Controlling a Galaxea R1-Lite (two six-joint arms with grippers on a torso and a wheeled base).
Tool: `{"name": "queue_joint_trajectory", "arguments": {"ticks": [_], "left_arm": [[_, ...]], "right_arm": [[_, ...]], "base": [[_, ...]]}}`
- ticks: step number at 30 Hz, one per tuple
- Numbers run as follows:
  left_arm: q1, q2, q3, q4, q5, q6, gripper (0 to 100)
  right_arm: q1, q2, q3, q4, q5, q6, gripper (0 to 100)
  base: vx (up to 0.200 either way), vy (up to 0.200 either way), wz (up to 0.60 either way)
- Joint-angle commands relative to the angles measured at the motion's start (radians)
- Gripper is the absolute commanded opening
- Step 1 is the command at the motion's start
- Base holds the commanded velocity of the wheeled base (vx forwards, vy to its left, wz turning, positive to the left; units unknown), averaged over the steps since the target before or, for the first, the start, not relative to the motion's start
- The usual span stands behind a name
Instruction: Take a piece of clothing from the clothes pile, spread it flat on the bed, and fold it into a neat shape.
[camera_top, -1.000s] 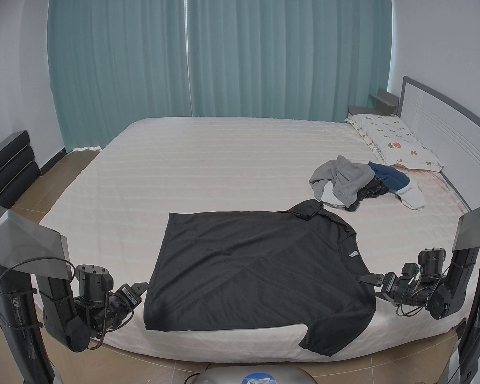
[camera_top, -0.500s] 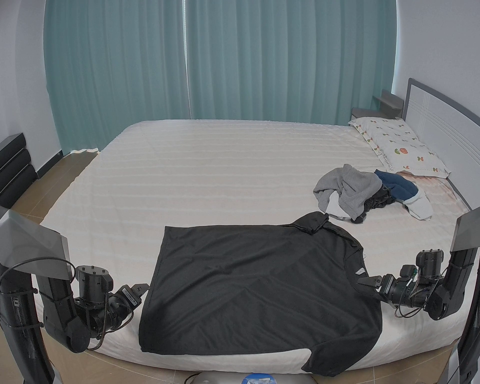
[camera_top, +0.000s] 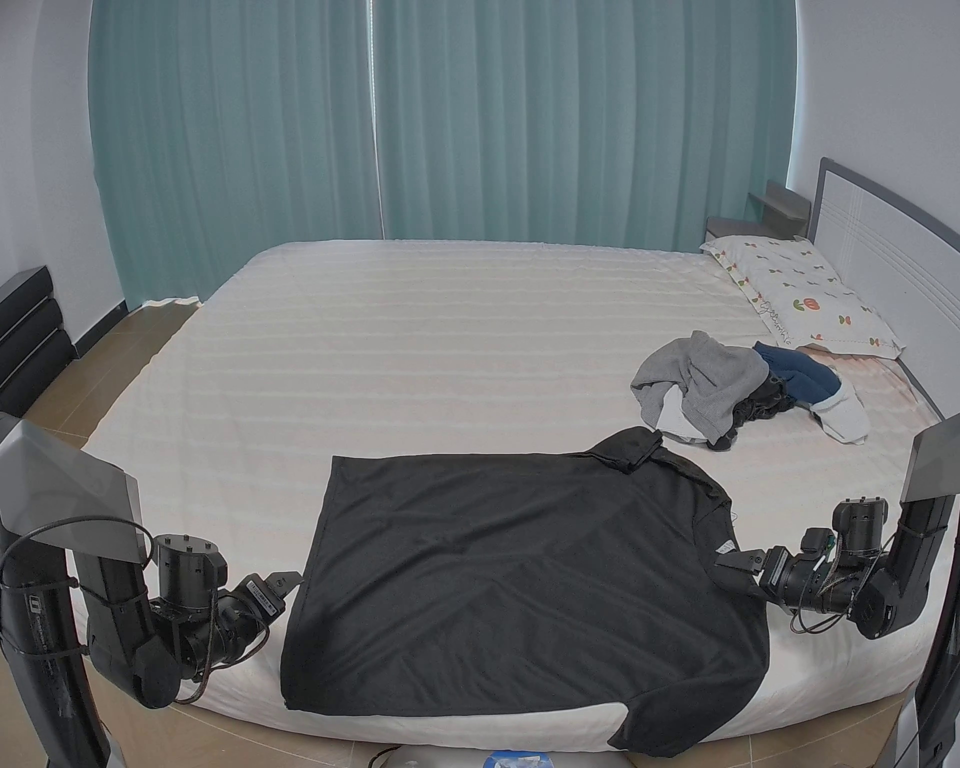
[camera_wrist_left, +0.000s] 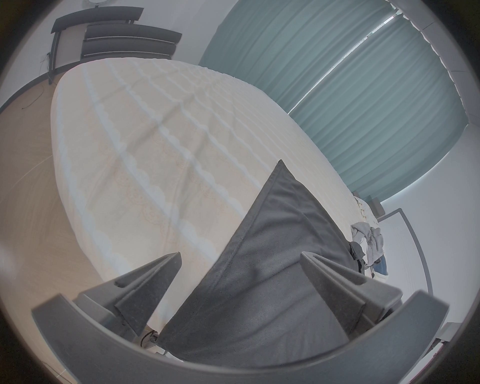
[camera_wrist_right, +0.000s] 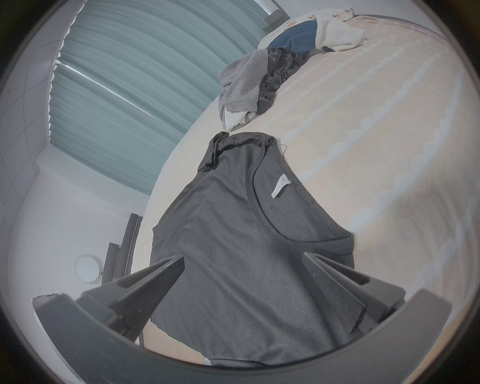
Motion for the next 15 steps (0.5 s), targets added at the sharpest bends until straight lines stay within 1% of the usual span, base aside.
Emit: {"name": "queue_joint_trajectory", "arguments": {"ticks": [1, 3, 5, 6, 7, 8, 10, 11, 12, 15], "left_arm": [[0.001, 0.013, -0.004, -0.001, 0.000, 0.000, 100], [-0.004, 0.029, -0.007, -0.001, -0.003, 0.000, 100], [-0.004, 0.032, -0.007, -0.001, -0.003, 0.000, 100], [-0.011, 0.055, -0.008, -0.001, -0.006, -0.004, 100], [-0.016, 0.059, -0.010, -0.001, -0.006, -0.005, 100], [-0.019, 0.066, -0.011, -0.001, -0.006, -0.010, 100], [-0.020, 0.073, -0.011, -0.001, -0.007, -0.020, 100], [-0.022, 0.075, -0.014, -0.001, -0.007, -0.025, 100], [-0.030, 0.079, -0.014, -0.001, -0.007, -0.031, 100], [-0.034, 0.086, -0.016, -0.001, -0.006, -0.033, 100]], "right_arm": [[0.015, -0.011, -0.024, -0.001, -0.003, 0.009, 100], [0.039, -0.013, -0.056, 0.001, -0.017, 0.037, 100], [0.044, -0.013, -0.062, 0.001, -0.022, 0.043, 100], [0.098, -0.001, -0.125, 0.016, -0.095, 0.086, 100], [0.118, 0.006, -0.154, 0.018, -0.131, 0.086, 100], [0.133, 0.015, -0.182, 0.021, -0.157, 0.089, 100], [0.156, 0.022, -0.242, 0.048, -0.175, 0.092, 100], [0.167, 0.026, -0.278, 0.079, -0.180, 0.092, 100], [0.180, 0.027, -0.354, 0.157, -0.184, 0.094, 100], [0.191, 0.036, -0.510, 0.321, -0.186, 0.118, 100]], "base": [[0.000, 0.000, 0.00], [0.000, 0.000, 0.00], [0.000, 0.000, 0.00], [0.000, 0.000, 0.00], [0.000, 0.000, 0.00], [0.000, 0.000, 0.00], [0.000, 0.000, 0.00], [0.000, 0.000, 0.00], [0.000, 0.000, 0.00], [0.000, 0.000, 0.00]]}}
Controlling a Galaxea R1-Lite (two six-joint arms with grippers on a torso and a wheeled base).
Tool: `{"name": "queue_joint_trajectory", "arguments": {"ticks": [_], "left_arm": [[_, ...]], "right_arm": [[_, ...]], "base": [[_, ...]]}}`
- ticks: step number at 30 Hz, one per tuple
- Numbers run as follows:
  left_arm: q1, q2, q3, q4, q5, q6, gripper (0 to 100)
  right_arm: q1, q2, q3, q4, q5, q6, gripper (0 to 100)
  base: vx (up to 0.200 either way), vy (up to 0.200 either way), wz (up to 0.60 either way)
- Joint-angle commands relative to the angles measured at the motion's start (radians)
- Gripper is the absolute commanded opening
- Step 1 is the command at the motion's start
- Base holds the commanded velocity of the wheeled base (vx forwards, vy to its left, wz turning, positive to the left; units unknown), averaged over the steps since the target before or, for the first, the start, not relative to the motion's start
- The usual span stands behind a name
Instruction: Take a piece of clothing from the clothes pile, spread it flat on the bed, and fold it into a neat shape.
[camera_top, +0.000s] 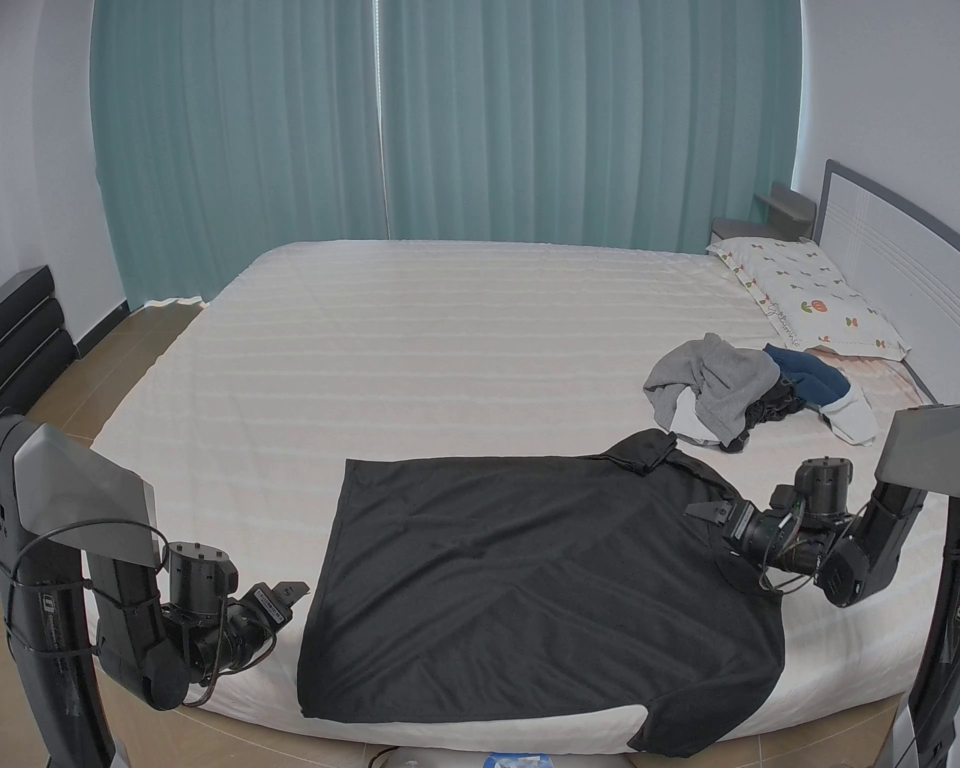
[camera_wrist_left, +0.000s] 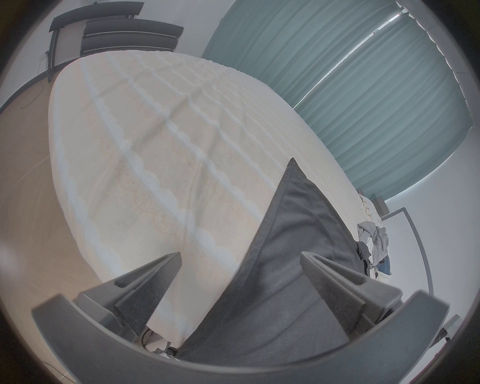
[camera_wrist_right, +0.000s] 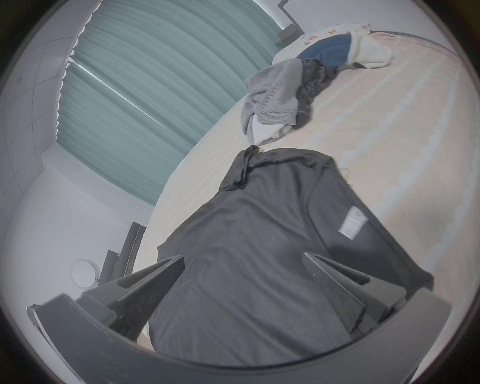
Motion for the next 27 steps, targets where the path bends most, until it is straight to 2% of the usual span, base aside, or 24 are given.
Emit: {"name": "queue_joint_trajectory", "arguments": {"ticks": [1, 3, 6, 11, 13, 14, 18, 27], "left_arm": [[-0.018, 0.036, -0.005, 0.000, 0.001, -0.015, 100], [-0.019, 0.037, -0.006, -0.006, 0.001, -0.019, 100], [-0.019, 0.043, -0.008, -0.014, 0.001, -0.020, 100], [-0.019, 0.040, -0.013, -0.019, 0.001, -0.049, 100], [-0.019, 0.040, -0.014, -0.023, 0.001, -0.052, 100], [-0.019, 0.040, -0.013, -0.029, 0.001, -0.054, 100], [-0.019, 0.042, -0.013, -0.031, 0.001, -0.054, 100], [-0.019, 0.042, -0.011, -0.031, 0.001, -0.052, 100]], "right_arm": [[0.068, 0.031, -0.269, 0.225, -0.039, 0.034, 100], [0.083, 0.063, -0.461, 0.398, -0.039, 0.111, 100], [0.103, 0.139, -0.639, 0.524, -0.049, 0.169, 100], [0.126, 0.270, -0.852, 0.671, -0.158, 0.166, 100], [0.126, 0.291, -0.896, 0.700, -0.175, 0.161, 100], [0.128, 0.322, -0.971, 0.754, -0.187, 0.160, 100], [0.131, 0.377, -1.079, 0.831, -0.195, 0.161, 100], [0.141, 0.466, -1.248, 0.885, -0.241, 0.161, 100]], "base": [[0.000, 0.000, 0.00], [0.000, 0.000, 0.00], [0.000, 0.000, 0.00], [0.000, 0.000, 0.00], [0.000, 0.000, 0.00], [0.000, 0.000, 0.00], [0.000, 0.000, 0.00], [0.000, 0.000, 0.00]]}}
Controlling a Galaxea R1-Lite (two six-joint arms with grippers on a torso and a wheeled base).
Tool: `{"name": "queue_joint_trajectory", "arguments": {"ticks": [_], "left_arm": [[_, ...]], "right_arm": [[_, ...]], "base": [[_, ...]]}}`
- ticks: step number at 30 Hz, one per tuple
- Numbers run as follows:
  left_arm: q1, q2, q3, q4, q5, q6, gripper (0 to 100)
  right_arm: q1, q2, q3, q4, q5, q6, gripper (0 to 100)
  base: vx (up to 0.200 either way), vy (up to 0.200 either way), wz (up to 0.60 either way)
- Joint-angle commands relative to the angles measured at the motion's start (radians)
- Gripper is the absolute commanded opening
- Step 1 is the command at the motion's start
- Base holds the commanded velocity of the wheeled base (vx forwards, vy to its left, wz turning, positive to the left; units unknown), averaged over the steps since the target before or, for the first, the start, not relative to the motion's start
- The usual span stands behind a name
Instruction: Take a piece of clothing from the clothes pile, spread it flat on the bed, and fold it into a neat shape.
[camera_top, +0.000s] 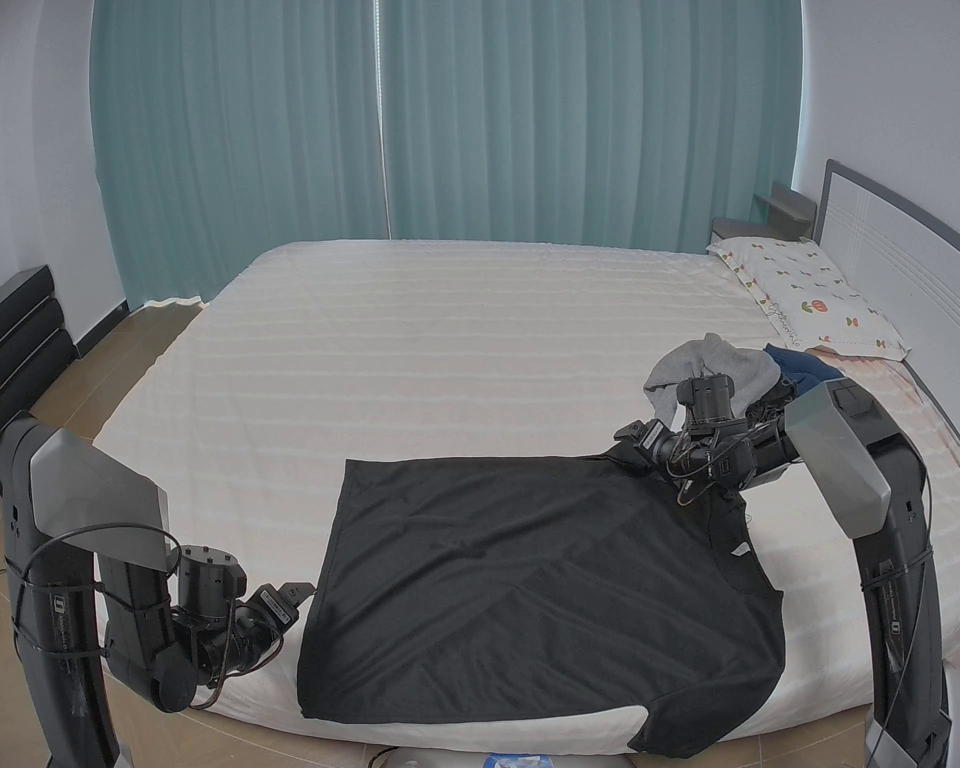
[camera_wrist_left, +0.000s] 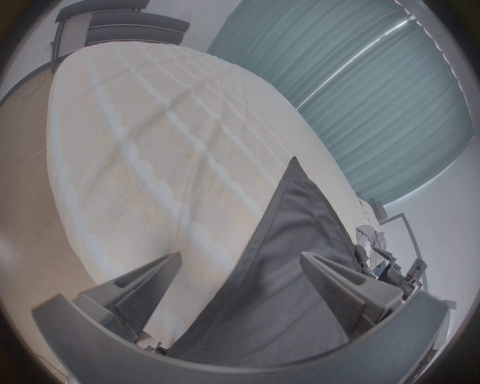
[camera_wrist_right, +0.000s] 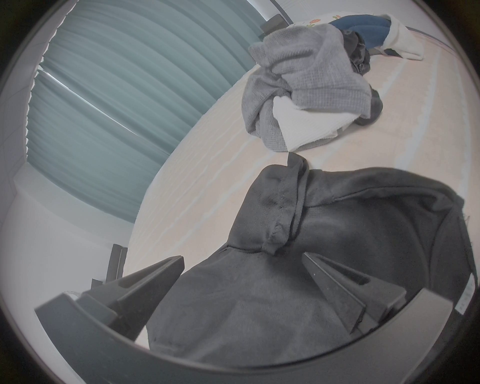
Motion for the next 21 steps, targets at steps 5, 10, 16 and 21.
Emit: {"name": "queue_joint_trajectory", "arguments": {"ticks": [5, 10, 16, 21], "left_arm": [[-0.002, 0.003, 0.000, -0.001, 0.000, -0.001, 100], [-0.002, 0.003, -0.001, -0.001, 0.000, -0.001, 100], [-0.002, 0.003, -0.001, -0.001, 0.000, -0.001, 100], [-0.003, 0.005, 0.000, -0.001, 0.000, -0.001, 100]], "right_arm": [[0.005, 0.127, -0.202, 0.091, -0.041, 0.004, 100], [0.005, 0.166, -0.306, 0.144, -0.061, 0.007, 100], [0.013, 0.176, -0.309, 0.144, -0.063, 0.002, 0], [0.025, 0.172, -0.309, 0.065, -0.063, -0.001, 0]], "base": [[0.000, 0.000, 0.00], [0.000, 0.000, 0.00], [0.000, 0.000, 0.00], [0.000, 0.000, 0.00]]}}
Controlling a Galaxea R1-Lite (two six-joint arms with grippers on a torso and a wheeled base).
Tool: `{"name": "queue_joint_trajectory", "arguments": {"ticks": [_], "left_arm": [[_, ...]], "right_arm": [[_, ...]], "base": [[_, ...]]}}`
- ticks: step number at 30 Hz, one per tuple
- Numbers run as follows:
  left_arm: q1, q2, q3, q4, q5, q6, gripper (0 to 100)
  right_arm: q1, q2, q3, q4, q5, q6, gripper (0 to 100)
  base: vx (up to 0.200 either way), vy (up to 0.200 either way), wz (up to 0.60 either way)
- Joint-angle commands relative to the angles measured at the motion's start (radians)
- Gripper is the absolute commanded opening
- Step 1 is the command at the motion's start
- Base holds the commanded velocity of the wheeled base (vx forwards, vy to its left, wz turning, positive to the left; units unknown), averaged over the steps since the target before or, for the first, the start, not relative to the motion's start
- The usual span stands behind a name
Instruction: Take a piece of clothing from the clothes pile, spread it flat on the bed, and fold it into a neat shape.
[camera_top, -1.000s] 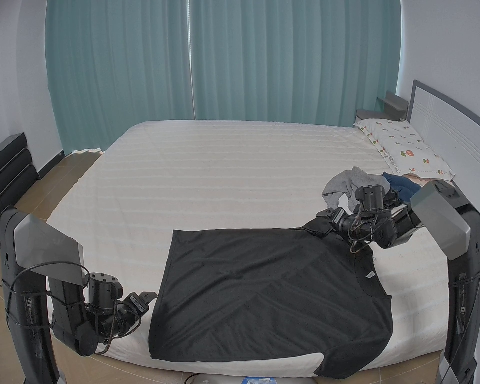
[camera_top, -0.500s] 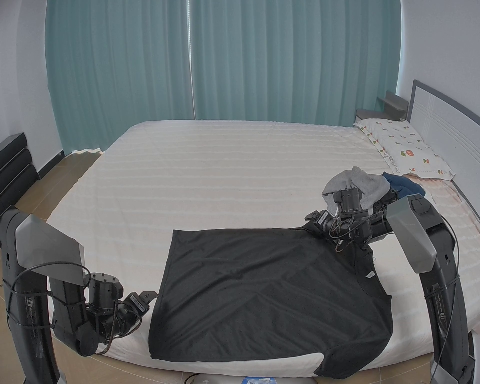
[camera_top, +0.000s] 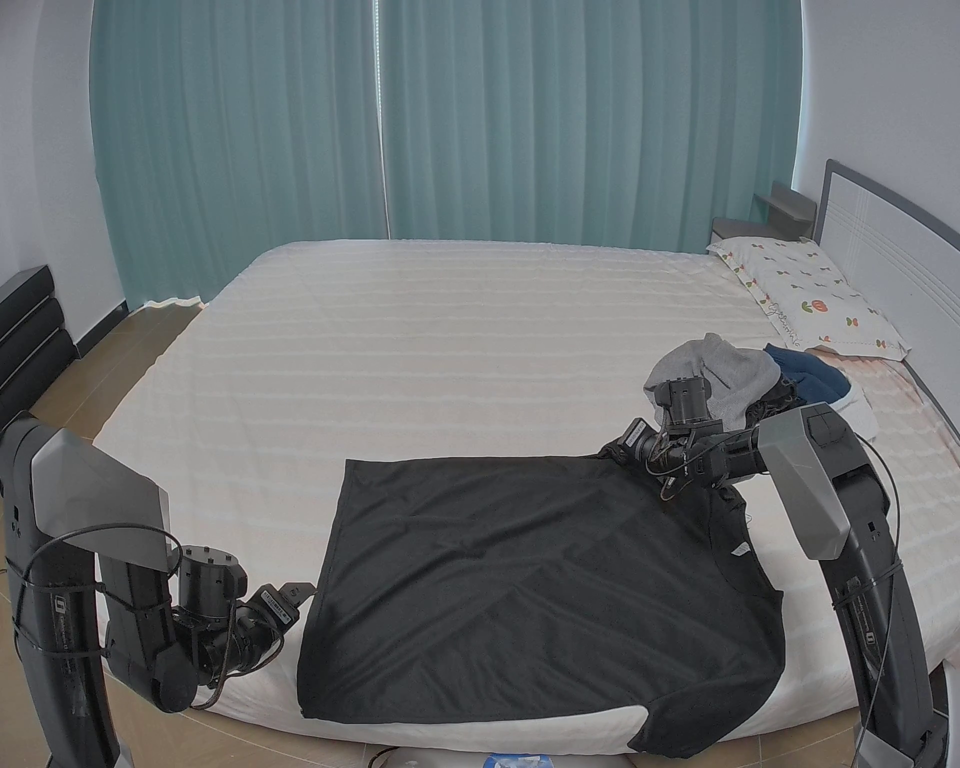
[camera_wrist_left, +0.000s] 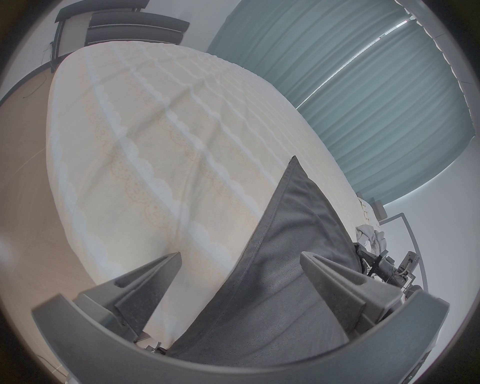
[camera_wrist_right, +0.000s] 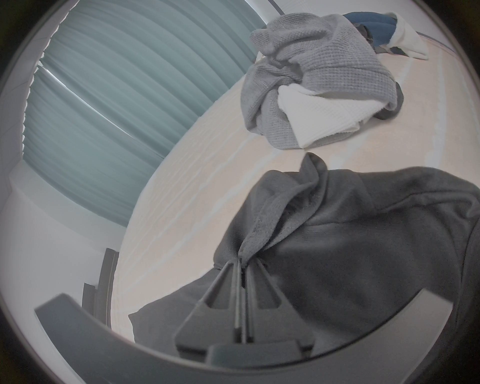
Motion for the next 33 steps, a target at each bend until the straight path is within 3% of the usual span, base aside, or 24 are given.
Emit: {"name": "queue_joint_trajectory", "arguments": {"ticks": [1, 5, 16, 17, 25, 33], "left_arm": [[-0.003, 0.002, 0.001, 0.000, 0.000, 0.000, 100], [-0.003, 0.002, 0.001, 0.000, 0.000, 0.000, 100], [-0.004, 0.002, 0.001, 0.000, 0.000, 0.000, 100], [-0.006, 0.002, 0.001, 0.000, 0.000, 0.000, 100], [-0.006, 0.003, 0.001, 0.000, 0.000, 0.000, 100], [-0.006, 0.003, 0.003, 0.000, 0.000, 0.000, 100]], "right_arm": [[0.007, 0.003, -0.003, -0.128, -0.004, -0.001, 0], [0.016, 0.007, -0.003, -0.380, -0.025, -0.020, 0], [0.031, 0.073, -0.003, -0.429, 0.039, -0.164, 0], [0.034, 0.084, -0.003, -0.432, 0.045, -0.170, 100], [0.025, 0.076, -0.003, -0.419, 0.072, -0.182, 100], [-0.029, -0.098, 0.052, -0.165, 0.035, -0.196, 100]], "base": [[0.000, 0.000, 0.00], [0.000, 0.000, 0.00], [0.000, 0.000, 0.00], [0.000, 0.000, 0.00], [0.000, 0.000, 0.00], [0.000, 0.000, 0.00]]}}
